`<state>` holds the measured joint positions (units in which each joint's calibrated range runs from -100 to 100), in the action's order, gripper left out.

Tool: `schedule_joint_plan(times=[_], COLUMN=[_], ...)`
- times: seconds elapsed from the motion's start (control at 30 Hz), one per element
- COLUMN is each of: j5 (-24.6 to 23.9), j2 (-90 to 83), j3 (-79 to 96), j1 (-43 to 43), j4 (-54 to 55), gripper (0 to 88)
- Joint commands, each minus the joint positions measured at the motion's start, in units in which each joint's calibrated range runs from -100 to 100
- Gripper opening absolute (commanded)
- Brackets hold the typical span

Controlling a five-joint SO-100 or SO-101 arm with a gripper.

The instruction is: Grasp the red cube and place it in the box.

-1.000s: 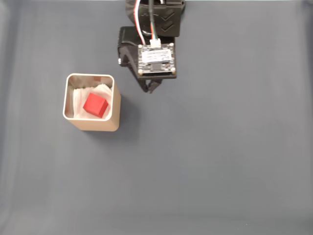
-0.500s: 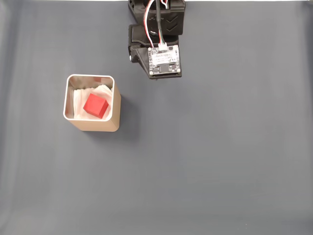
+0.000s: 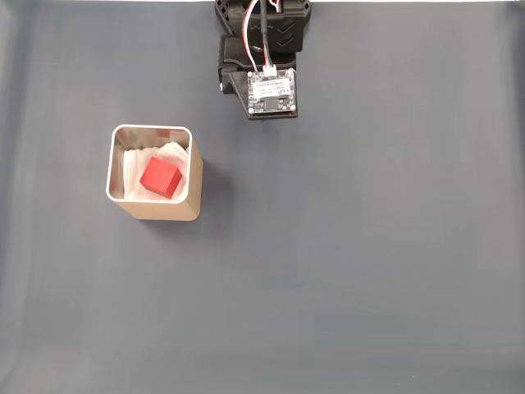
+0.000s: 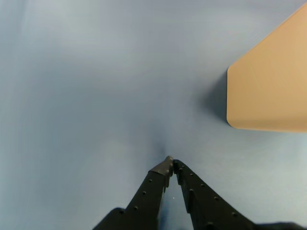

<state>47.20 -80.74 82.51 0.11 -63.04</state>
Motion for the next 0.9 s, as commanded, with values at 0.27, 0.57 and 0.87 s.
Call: schedule_joint_plan(times=[0.27,0.57,0.87], j5=[-1.6,-1.7,-2.7], j2=[-12.4,-19.1,-19.3], j3=[10.6,17.2,17.3], j1=[1.8,2.3,1.0], j4=[-0.5,-4.0,-9.8], gripper=[0.2,0.2,0.2])
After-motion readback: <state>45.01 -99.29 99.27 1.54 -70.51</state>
